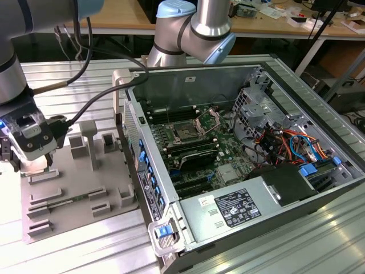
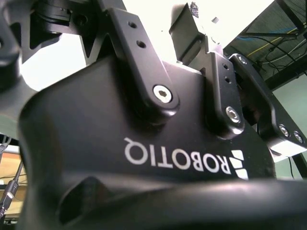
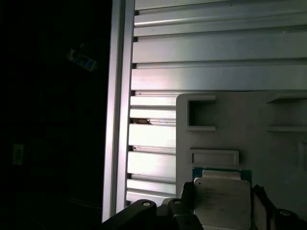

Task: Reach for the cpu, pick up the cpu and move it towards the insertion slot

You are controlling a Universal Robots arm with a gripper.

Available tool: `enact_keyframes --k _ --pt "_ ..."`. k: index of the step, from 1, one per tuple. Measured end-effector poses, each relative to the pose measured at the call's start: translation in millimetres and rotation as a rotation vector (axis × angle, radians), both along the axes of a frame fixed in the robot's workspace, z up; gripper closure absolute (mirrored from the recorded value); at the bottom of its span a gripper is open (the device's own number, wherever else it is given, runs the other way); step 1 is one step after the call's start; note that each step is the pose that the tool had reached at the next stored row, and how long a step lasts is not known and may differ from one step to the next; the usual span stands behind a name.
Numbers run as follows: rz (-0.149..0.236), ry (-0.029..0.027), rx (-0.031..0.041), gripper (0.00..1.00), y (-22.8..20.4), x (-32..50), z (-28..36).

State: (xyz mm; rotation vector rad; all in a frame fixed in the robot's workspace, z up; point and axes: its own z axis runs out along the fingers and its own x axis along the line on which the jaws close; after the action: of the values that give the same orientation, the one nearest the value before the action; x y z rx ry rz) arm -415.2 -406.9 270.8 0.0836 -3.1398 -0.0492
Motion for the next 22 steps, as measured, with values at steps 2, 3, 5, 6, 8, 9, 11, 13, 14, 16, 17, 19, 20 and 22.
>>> enact_keyframes --k 2,3,5,6,8,9,11,13,14,16,17,19,20,22 --pt "0.000 -0.0001 0.0005 0.45 0.0 0.0 0.6" --pt "0.000 0.0000 0.0007 0.45 0.0 0.0 1.0" --pt "0.000 0.0000 0.0011 0.45 0.0 0.0 1.9" --pt "0.000 -0.0001 0.0013 0.45 0.0 0.0 2.3" --pt "0.000 0.0001 0.0018 0.45 0.0 0.0 3.7" --pt "0.000 0.0001 0.0020 0.45 0.0 0.0 4.4" --pt "0.000 0.0000 0.0023 0.45 0.0 0.0 5.5" --pt "0.000 -0.0001 0.0027 0.45 0.0 0.0 6.7" --pt "0.000 0.0000 0.0027 0.45 0.0 0.0 7.1" --pt "0.000 0.0000 0.0030 0.45 0.0 0.0 8.0" --pt "0.000 -0.0001 0.0032 0.45 0.0 0.0 8.5" --pt "0.000 0.0000 0.0035 0.45 0.0 0.0 9.8" --pt "0.000 -0.0001 0.0038 0.45 0.0 0.0 10.3" --pt "0.000 -0.0001 0.0044 0.45 0.0 0.0 11.5"
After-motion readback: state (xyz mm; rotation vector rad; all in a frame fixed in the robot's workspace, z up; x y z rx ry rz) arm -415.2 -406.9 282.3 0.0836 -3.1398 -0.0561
